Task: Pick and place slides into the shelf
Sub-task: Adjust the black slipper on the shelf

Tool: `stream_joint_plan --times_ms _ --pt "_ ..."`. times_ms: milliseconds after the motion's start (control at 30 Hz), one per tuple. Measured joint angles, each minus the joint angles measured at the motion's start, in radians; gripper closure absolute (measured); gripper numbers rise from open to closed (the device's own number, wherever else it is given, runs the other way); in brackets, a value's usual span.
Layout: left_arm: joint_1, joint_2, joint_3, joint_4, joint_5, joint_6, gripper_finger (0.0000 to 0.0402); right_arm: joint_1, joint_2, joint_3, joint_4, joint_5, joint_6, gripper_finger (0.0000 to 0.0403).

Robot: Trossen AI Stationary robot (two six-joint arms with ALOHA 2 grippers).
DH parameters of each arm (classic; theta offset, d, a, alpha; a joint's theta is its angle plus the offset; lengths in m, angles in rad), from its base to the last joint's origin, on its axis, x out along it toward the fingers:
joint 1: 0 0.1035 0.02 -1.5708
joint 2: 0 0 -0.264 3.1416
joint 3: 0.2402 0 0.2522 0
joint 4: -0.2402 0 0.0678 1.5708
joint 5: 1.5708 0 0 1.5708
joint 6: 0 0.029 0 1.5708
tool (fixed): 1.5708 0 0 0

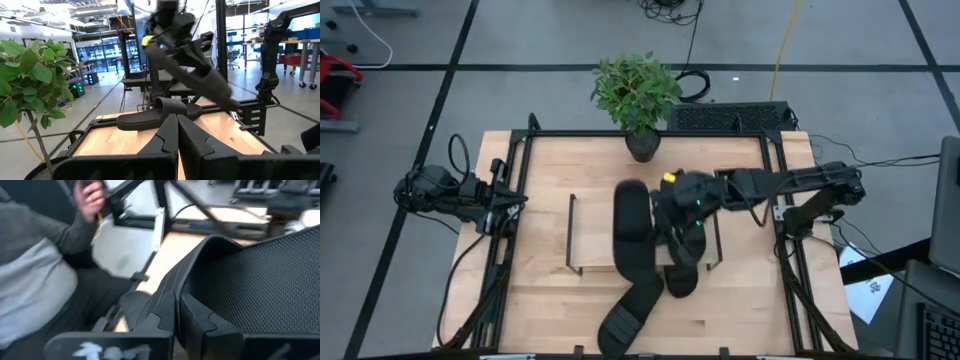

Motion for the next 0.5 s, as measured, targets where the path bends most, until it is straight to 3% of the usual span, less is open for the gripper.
stream_joint_plan --times_ms 67,233,500 --pt "0.0 0.0 0.0 0.0 0.0 0.003 0.0396 -0.033 0.003 -0.016 0.058 -0.015 0.0 0.04" --pt "0.0 0.0 0.0 0.0 0.0 0.003 0.0396 -0.104 0.011 -0.088 0.167 -0.193 0.028 0.0399" --pt "0.0 0.0 0.0 0.0 0.0 0.008 0.0396 -0.159 0.013 -0.202 0.204 -0.189 0.032 0.0399"
